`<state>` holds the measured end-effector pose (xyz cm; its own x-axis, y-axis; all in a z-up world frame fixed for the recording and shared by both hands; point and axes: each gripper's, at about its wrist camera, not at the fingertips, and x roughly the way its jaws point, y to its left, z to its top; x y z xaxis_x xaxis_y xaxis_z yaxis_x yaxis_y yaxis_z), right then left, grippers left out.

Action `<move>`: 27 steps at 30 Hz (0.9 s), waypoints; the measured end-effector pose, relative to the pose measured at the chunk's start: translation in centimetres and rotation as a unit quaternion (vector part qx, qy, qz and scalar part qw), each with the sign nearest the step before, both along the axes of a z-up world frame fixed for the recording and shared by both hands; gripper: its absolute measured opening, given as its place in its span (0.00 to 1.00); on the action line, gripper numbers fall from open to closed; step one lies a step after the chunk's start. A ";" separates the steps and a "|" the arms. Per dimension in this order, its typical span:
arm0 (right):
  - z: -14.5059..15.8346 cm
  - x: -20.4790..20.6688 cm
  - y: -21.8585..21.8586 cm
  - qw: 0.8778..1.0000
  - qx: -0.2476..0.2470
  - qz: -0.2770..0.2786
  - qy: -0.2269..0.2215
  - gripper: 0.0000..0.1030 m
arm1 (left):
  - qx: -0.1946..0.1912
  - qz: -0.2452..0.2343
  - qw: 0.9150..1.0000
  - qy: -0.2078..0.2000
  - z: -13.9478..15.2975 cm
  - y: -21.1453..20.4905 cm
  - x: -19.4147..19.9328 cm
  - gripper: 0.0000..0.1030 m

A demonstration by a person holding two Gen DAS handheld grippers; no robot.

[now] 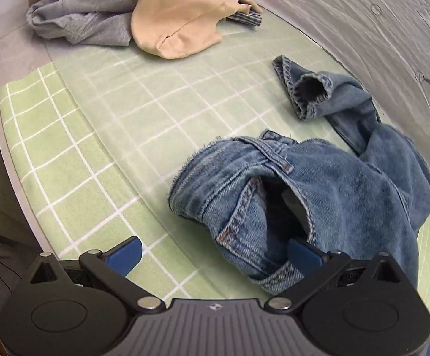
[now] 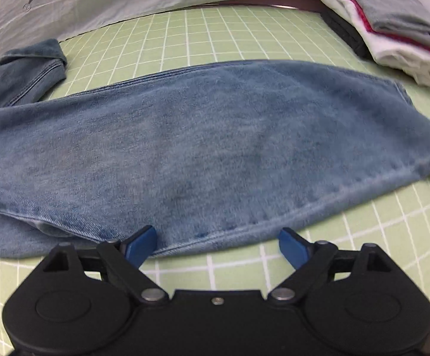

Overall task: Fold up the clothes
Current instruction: 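Release the leg with the right tool while the left tool grasps the waistband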

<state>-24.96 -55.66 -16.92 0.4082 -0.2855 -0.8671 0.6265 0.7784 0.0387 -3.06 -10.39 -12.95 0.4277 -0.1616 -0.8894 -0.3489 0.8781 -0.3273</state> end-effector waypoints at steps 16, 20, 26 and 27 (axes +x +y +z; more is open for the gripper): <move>-0.1 -0.1 1.7 0.998 -0.007 -0.060 0.024 0.89 | -0.033 0.032 0.998 -0.042 1.2 2.3 2.0 0.19; 1.1 0.4 1.6 0.997 -0.018 -0.070 0.011 0.86 | -0.010 -0.005 0.997 -0.074 4.4 2.6 2.3 0.18; 3.6 0.8 1.4 0.996 -0.038 -0.079 -0.031 0.86 | 0.023 -0.061 0.995 -0.081 5.8 2.0 2.8 0.18; 3.8 1.0 1.4 0.995 -0.040 -0.079 -0.039 0.86 | 0.022 -0.060 0.995 -0.081 5.7 2.1 2.7 0.18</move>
